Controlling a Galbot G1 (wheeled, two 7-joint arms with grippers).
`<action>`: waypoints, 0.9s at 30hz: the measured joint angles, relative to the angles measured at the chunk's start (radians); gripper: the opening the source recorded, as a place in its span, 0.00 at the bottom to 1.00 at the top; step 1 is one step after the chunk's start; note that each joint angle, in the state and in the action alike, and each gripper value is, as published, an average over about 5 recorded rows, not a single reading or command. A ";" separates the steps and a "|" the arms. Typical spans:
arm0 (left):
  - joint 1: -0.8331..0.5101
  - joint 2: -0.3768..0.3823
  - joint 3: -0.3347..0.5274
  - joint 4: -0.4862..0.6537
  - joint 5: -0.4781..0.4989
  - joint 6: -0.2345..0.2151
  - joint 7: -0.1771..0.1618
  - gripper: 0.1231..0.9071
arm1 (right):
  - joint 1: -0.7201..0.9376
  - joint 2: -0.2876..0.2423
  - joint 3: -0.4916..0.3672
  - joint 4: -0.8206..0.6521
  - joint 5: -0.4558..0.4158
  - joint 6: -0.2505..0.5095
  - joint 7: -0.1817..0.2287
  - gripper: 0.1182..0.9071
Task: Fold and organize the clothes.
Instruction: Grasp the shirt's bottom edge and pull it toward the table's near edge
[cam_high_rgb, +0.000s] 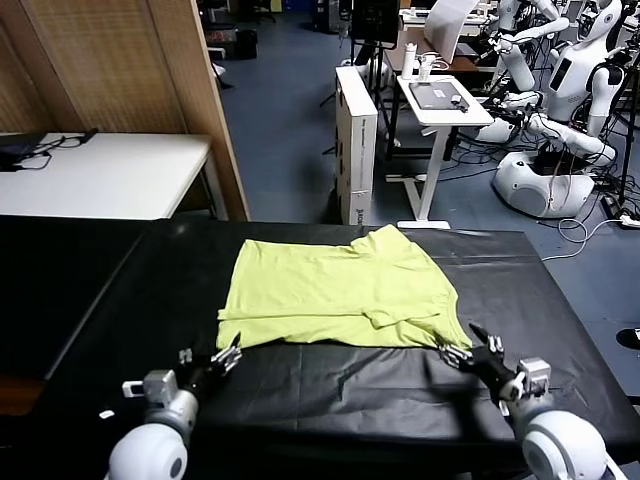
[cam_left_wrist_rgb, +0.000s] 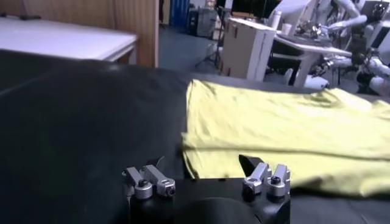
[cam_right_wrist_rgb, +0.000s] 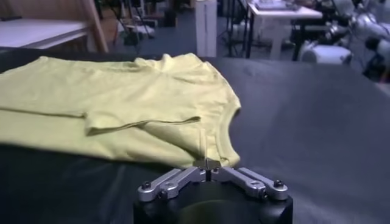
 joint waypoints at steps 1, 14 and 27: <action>0.000 -0.001 0.000 0.001 0.000 0.000 0.000 0.03 | -0.001 -0.002 0.000 0.001 0.000 0.000 0.000 0.15; 0.009 -0.013 0.007 0.006 0.008 -0.009 0.003 0.03 | -0.026 -0.007 0.008 0.024 0.037 -0.008 0.041 0.03; 0.032 0.014 -0.013 -0.006 0.053 -0.009 0.009 0.45 | -0.154 -0.030 0.098 0.210 0.171 -0.262 0.174 0.03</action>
